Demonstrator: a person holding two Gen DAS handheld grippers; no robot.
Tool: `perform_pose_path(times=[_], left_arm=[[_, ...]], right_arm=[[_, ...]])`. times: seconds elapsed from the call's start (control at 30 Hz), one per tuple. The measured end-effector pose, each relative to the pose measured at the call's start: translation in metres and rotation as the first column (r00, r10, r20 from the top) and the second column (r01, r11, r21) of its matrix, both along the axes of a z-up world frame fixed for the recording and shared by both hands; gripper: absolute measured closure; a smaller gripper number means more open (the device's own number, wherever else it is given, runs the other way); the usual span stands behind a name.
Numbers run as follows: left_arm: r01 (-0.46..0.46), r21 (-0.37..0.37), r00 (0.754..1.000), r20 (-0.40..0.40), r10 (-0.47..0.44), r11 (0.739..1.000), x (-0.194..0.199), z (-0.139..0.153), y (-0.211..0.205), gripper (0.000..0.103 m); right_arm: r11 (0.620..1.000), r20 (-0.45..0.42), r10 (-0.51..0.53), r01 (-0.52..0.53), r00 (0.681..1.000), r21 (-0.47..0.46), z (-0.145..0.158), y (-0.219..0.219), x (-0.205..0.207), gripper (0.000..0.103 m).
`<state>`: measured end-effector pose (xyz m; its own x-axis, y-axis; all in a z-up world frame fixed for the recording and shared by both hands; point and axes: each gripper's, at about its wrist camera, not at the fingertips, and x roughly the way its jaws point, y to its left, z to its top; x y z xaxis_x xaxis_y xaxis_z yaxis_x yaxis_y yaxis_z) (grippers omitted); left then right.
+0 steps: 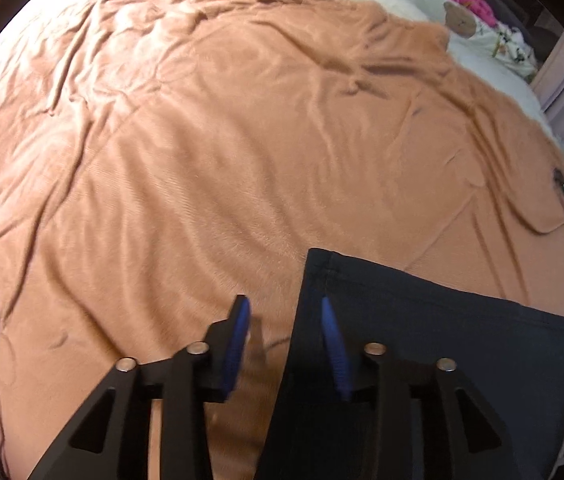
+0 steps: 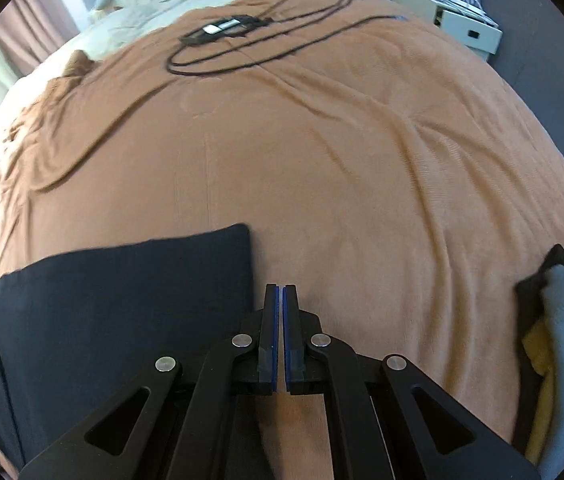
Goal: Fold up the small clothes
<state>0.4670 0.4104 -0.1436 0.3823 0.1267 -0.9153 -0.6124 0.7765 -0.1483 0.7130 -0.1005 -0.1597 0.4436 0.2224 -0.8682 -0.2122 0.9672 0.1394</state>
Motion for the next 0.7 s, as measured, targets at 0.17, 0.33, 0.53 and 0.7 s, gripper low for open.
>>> perform_pose_path(times=[0.17,0.33,0.53,0.7], left_arm=[[0.008,0.018,0.998,0.056,-0.009,1.0,-0.028,0.039,-0.017,0.037],[0.027,0.003,0.995,0.092,-0.027,1.0,-0.055,0.069,-0.034,0.03],[0.006,-0.014,0.988,0.153,-0.004,1.0,-0.087,0.091,-0.052,0.023],[0.007,-0.019,0.984,0.179,-0.004,1.0,-0.119,0.096,-0.069,0.023]], right_arm=[[0.998,0.036,0.023,-0.025,0.999,0.052,0.029,-0.013,-0.031,0.03],[0.994,0.038,0.04,-0.044,0.998,0.103,0.051,-0.031,-0.062,0.029],[0.993,0.065,0.062,-0.067,0.996,0.092,0.074,-0.05,-0.101,0.029],[0.996,0.089,0.044,-0.051,0.995,0.079,0.085,-0.058,-0.141,0.029]])
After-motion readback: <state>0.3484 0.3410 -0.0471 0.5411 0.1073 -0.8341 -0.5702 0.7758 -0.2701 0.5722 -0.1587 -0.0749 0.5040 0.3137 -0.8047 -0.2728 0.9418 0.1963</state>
